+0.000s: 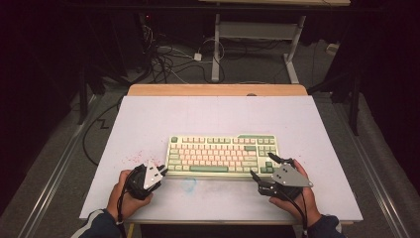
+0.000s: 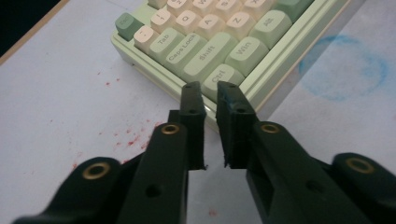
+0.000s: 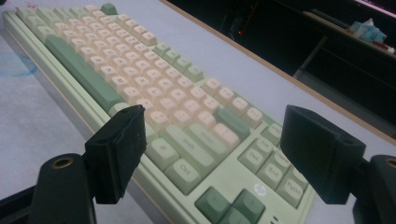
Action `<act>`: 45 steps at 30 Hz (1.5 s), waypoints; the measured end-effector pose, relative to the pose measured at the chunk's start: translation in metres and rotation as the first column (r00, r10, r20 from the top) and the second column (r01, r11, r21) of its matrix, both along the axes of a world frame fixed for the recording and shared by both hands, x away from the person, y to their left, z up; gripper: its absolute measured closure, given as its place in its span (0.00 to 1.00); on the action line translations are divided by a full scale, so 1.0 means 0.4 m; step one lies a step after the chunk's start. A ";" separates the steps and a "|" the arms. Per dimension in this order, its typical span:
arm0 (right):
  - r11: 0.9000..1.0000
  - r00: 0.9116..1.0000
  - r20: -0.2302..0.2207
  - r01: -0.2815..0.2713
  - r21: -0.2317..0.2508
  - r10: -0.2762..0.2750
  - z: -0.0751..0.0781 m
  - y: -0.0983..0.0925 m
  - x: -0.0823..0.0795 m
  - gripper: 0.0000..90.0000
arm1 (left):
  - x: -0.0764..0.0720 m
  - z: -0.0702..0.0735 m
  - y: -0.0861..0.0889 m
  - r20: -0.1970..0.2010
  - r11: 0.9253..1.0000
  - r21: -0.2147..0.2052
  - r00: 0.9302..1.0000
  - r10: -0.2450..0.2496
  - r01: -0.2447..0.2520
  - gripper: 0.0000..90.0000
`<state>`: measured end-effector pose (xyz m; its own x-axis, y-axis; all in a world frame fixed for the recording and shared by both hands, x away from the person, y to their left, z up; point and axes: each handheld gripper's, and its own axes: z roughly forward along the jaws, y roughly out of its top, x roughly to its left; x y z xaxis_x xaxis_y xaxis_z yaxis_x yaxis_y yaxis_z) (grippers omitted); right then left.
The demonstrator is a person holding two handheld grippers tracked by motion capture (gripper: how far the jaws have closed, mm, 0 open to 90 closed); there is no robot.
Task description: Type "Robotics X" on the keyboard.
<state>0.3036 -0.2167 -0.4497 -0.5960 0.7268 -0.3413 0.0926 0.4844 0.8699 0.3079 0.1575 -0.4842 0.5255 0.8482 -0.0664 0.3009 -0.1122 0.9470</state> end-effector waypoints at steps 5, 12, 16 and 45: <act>1.000 1.000 -0.010 0.015 -0.017 -0.015 -0.018 -0.014 -0.014 0.26 | 0.010 0.025 -0.014 -0.029 0.999 -0.026 0.999 -0.025 0.025 0.96; 1.000 1.000 -0.003 0.013 -0.013 -0.013 -0.022 -0.019 -0.010 0.26 | 0.037 0.049 -0.056 -0.031 0.999 -0.008 0.998 -0.047 0.047 0.96; 1.000 1.000 -0.007 0.010 -0.016 -0.010 -0.025 -0.019 -0.008 0.26 | 0.049 0.056 -0.074 -0.037 0.998 -0.008 0.998 -0.056 0.056 0.96; 0.997 0.998 -0.061 -0.020 -0.076 0.015 -0.060 0.000 0.004 0.26 | 0.177 0.052 -0.249 -0.105 0.992 0.039 0.988 -0.111 0.116 0.97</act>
<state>0.3051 -0.2165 -0.4738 -0.6296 0.6893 -0.3584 0.1351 0.5515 0.8232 0.3786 0.0579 -0.4633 0.6112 0.7866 -0.0877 0.3784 -0.1931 0.9053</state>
